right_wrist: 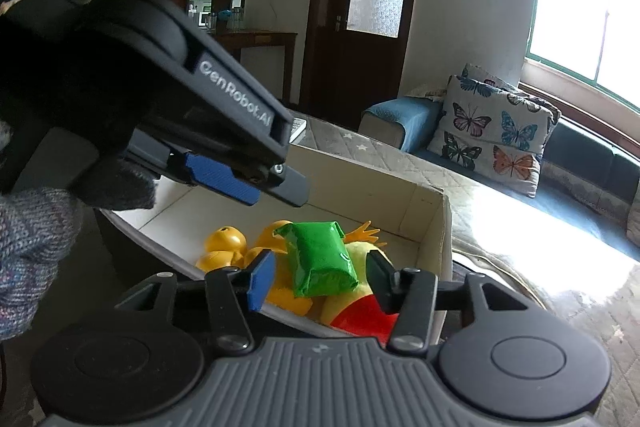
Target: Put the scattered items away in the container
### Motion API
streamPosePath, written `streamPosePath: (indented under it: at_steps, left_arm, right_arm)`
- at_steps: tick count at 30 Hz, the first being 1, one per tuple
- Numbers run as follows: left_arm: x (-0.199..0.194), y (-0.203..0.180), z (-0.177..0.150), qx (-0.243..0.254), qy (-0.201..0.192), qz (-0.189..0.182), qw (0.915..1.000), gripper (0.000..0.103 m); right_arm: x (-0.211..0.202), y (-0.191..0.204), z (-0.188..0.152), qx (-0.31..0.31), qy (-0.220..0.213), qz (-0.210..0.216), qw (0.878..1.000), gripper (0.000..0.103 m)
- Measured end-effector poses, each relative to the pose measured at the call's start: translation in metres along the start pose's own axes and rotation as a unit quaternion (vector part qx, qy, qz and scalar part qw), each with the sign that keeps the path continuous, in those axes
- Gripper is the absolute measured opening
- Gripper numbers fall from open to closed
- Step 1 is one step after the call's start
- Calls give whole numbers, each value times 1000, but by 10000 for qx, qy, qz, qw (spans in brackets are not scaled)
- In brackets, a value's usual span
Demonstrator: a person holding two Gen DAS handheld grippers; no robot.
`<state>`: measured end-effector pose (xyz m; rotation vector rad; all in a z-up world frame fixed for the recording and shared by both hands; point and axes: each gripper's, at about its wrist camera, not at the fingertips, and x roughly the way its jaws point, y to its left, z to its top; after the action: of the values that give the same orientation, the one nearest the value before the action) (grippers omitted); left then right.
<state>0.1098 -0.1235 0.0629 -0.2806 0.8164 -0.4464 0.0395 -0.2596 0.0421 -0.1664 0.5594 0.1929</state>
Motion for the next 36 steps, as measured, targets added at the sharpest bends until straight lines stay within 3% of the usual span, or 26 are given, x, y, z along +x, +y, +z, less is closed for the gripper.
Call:
streamPosePath:
  at_steps: [11,21,24,28,36]
  left_arm:
    - [-37,-4,-27,267,-273,2,9993,34]
    - [-60,0,-53,345,-429,48,9985,34]
    - [-64,3,-60,310,-427,42,9986,34]
    - [-69,6,-70,316,-426,65,9986,34]
    - [-79,3,-91,573,-460,287,9969,34]
  right_arm:
    - [-34,13,-10,35,-90,-54,9999,79]
    - [-60,24,-24,131,-164,-155,9997,89]
    - [-65,25,-29,237,-176,-201,9994,98]
    - [-72,27,-34,309,-214,-287,9989,103]
    - [-87,34,-44,400,-242,-412,9981,103]
